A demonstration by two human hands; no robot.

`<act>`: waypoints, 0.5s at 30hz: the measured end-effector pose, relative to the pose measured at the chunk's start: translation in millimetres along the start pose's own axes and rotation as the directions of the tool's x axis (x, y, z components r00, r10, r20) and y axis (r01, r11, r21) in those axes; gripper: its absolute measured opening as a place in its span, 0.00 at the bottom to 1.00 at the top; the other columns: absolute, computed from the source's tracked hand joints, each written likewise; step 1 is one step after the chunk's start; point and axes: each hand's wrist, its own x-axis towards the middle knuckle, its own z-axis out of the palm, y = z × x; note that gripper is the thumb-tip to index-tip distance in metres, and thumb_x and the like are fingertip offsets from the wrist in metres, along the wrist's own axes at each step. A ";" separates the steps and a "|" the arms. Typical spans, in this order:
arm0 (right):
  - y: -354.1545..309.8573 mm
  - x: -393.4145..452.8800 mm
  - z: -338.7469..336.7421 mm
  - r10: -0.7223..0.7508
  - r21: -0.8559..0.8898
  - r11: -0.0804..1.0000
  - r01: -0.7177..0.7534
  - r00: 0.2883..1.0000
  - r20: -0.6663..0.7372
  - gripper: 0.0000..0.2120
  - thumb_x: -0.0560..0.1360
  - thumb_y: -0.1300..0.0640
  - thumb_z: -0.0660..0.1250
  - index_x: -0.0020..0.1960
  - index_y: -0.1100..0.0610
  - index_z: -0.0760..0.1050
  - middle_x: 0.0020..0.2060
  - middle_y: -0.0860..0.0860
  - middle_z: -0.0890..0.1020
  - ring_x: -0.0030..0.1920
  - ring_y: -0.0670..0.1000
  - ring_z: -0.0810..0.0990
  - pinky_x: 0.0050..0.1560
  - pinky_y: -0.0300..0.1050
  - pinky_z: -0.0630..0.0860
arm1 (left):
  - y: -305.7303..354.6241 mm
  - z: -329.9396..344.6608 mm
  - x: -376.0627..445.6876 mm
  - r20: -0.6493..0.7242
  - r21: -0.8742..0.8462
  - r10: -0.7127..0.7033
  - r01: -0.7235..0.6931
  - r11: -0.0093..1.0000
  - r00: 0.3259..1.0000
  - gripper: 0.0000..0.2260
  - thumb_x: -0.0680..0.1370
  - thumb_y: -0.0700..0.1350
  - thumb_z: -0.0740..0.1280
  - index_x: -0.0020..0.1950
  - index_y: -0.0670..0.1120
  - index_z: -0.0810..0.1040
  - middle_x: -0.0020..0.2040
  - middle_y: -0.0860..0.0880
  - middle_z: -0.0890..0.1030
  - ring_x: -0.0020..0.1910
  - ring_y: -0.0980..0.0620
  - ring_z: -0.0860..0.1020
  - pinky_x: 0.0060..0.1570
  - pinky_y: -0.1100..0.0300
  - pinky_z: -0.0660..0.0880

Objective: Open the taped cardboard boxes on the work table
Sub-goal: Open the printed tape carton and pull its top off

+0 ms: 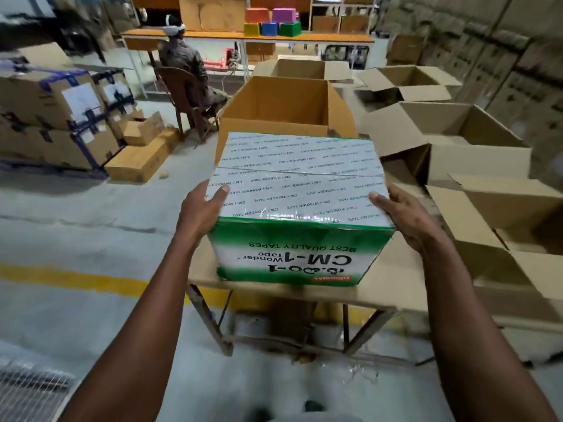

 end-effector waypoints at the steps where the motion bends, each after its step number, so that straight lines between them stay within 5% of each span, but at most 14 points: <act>1: 2.8 -11.8 0.8 -0.012 0.023 1.000 0.013 1.000 -0.017 0.20 0.80 0.54 0.69 0.71 0.50 0.73 0.60 0.52 0.84 0.58 0.57 0.84 0.59 0.57 0.81 | -3.8 -0.9 -6.4 0.002 -0.010 0.035 -0.035 0.999 0.999 0.20 0.80 0.59 0.65 0.70 0.52 0.76 0.66 0.53 0.80 0.63 0.51 0.78 0.65 0.50 0.74; 5: 15.0 -62.2 11.6 -0.068 0.087 0.993 0.077 0.992 -0.106 0.22 0.79 0.57 0.70 0.72 0.50 0.71 0.64 0.54 0.82 0.61 0.60 0.83 0.58 0.62 0.80 | -24.4 -8.1 -36.2 -0.011 -0.062 0.081 -0.081 0.995 0.997 0.29 0.78 0.65 0.64 0.76 0.53 0.70 0.72 0.55 0.75 0.71 0.56 0.72 0.72 0.50 0.69; 8: 26.1 -98.5 25.0 -0.108 0.129 0.983 0.129 0.982 -0.155 0.27 0.77 0.59 0.70 0.74 0.53 0.66 0.66 0.54 0.80 0.64 0.61 0.80 0.60 0.64 0.78 | -36.4 -13.6 -65.6 -0.032 -0.133 0.121 -0.124 0.983 0.992 0.25 0.80 0.59 0.66 0.76 0.54 0.69 0.70 0.58 0.76 0.68 0.60 0.74 0.69 0.53 0.71; 13: 60.2 -148.0 50.2 -0.087 0.156 0.978 0.135 0.955 -0.282 0.33 0.76 0.70 0.69 0.74 0.50 0.63 0.66 0.49 0.80 0.64 0.52 0.81 0.55 0.52 0.82 | -79.7 -15.4 -109.6 0.002 -0.200 0.063 -0.062 0.978 0.998 0.30 0.77 0.57 0.70 0.77 0.57 0.65 0.70 0.57 0.76 0.68 0.57 0.75 0.66 0.51 0.74; 15: 75.5 -160.2 56.4 -0.058 0.152 0.982 0.115 0.941 -0.334 0.36 0.73 0.74 0.70 0.73 0.51 0.64 0.64 0.44 0.81 0.60 0.49 0.83 0.50 0.48 0.83 | -95.3 -13.9 -124.0 0.040 -0.187 0.053 -0.045 0.981 0.998 0.30 0.77 0.52 0.72 0.77 0.57 0.64 0.70 0.56 0.76 0.68 0.59 0.75 0.64 0.58 0.75</act>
